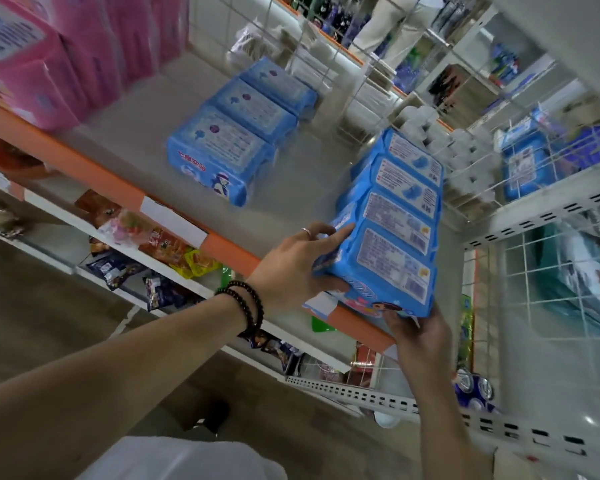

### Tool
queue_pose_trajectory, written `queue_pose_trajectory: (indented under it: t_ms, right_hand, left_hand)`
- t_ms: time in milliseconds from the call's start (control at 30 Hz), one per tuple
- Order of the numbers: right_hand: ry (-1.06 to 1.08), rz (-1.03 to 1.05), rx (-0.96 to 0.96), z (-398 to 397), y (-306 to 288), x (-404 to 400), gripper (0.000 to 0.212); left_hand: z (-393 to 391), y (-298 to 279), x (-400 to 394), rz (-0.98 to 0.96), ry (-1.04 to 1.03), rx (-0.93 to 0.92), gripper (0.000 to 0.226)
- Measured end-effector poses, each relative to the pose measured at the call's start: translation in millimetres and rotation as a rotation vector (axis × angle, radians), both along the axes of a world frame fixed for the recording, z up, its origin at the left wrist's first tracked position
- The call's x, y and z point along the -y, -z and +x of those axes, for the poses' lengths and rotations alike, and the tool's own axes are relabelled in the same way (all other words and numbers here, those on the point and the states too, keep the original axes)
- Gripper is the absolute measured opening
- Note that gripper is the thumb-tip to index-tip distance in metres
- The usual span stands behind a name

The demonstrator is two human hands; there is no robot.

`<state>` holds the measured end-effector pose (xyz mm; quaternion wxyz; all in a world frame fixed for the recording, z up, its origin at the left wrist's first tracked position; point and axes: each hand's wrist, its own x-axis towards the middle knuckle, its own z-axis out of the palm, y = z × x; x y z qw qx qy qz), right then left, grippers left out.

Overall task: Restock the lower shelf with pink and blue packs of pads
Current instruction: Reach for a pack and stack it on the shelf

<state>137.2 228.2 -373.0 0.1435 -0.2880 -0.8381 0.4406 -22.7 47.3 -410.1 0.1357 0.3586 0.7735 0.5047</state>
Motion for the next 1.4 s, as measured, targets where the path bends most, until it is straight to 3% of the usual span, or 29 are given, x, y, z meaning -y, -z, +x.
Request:
queue_pose_trajectory:
  t_ms: [400, 667, 833, 1000, 1067, 1400]
  right_hand:
    - [0.021, 0.027, -0.025, 3, 10, 4, 0.051]
    - [0.004, 0.031, 0.001, 0, 13, -1, 0.045]
    - [-0.042, -0.010, 0.027, 5, 5, -4, 0.059]
    - [-0.066, -0.047, 0.020, 5, -6, 6, 0.120]
    - [-0.077, -0.042, 0.026, 0, -10, 8, 0.132]
    - [-0.157, -0.087, -0.029, -19, -5, -3, 0.124]
  left_hand:
    - [7, -2, 2, -0.072, -0.037, 0.028, 0.092]
    - [5, 0, -1, -0.098, -0.053, -0.010, 0.077]
    - [9, -10, 5, -0.137, -0.055, -0.029, 0.076]
    - [11, -33, 10, -0.230, 0.028, -0.019, 0.119]
    - [8, -40, 8, -0.214, 0.058, -0.010, 0.126]
    - [-9, -42, -9, -0.313, 0.184, 0.018, 0.124]
